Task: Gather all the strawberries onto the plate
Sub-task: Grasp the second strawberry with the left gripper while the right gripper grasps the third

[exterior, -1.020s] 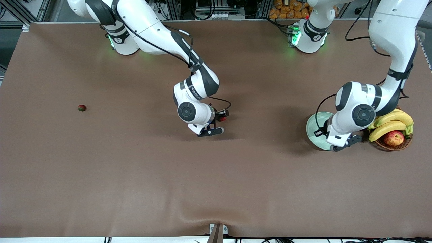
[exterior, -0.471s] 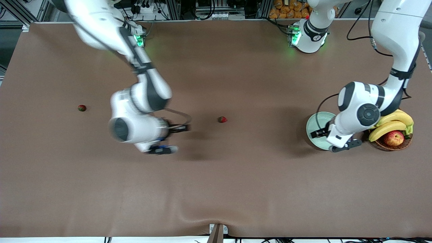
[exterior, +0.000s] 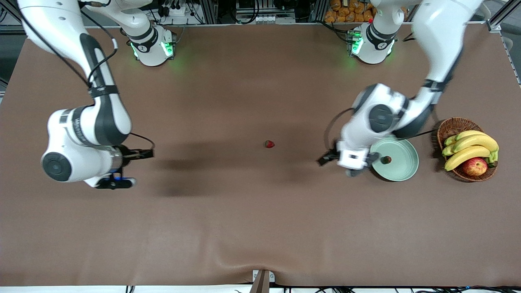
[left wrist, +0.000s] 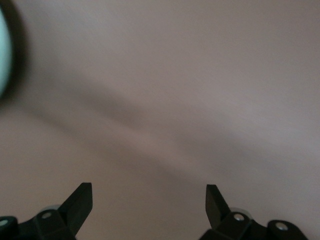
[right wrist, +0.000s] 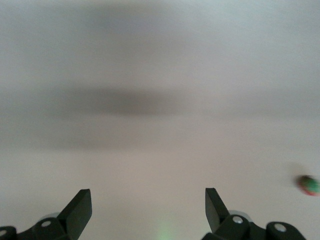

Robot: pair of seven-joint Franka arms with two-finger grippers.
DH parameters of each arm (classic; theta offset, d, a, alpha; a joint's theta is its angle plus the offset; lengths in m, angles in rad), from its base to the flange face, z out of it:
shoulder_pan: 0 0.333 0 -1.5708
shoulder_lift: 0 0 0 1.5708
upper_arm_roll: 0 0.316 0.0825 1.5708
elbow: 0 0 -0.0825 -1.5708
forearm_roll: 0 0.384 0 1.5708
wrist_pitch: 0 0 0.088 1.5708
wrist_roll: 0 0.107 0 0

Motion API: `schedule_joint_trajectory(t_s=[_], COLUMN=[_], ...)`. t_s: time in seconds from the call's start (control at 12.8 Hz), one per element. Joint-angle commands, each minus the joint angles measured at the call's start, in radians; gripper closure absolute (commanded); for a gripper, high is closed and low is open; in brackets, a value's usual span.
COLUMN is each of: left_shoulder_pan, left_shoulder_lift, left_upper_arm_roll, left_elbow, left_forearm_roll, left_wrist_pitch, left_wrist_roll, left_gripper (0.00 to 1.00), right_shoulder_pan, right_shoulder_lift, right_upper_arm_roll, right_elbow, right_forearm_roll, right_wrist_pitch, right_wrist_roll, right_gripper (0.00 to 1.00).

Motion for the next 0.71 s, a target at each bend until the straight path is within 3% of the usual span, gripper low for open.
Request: schedule_joint_trajectory(t_s=[0.0,0.16,0.39,0.63], left_shoulder_pan=[-0.140,-0.253,-0.445,-0.499], left_shoulder_lift=[0.185,0.243,0.259,0.299], left_upper_arm_roll=[0.008,0.057,0.200,0.228], left_elbow=[0.212,0.291,0.301,0.287], left_forearm_roll=[0.004,0.004,0.006,0.007], left_wrist_pitch=[-0.022,-0.007,0.001,0.003], left_wrist_roll=[-0.242,-0.377,-0.560,-0.664], left_gripper=[0.00,0.00,0.00,0.00], right_shoulder_pan=[-0.111,-0.163,-0.218,-0.275], right_shoulder_lift=[-0.039,-0.028,0.010,0.065], right_upper_arm_roll=[0.024,0.024,0.023,0.023], right_elbow=[-0.143,-0.188,-0.208,-0.208], right_forearm_roll=[-0.101,-0.165,-0.263,-0.306], right_wrist_pitch=[0.013,0.016,0.028,0.042], right_wrist_roll=[-0.144,-0.210,-0.249,-0.251], right_gripper=[0.00,0.00,0.00,0.00])
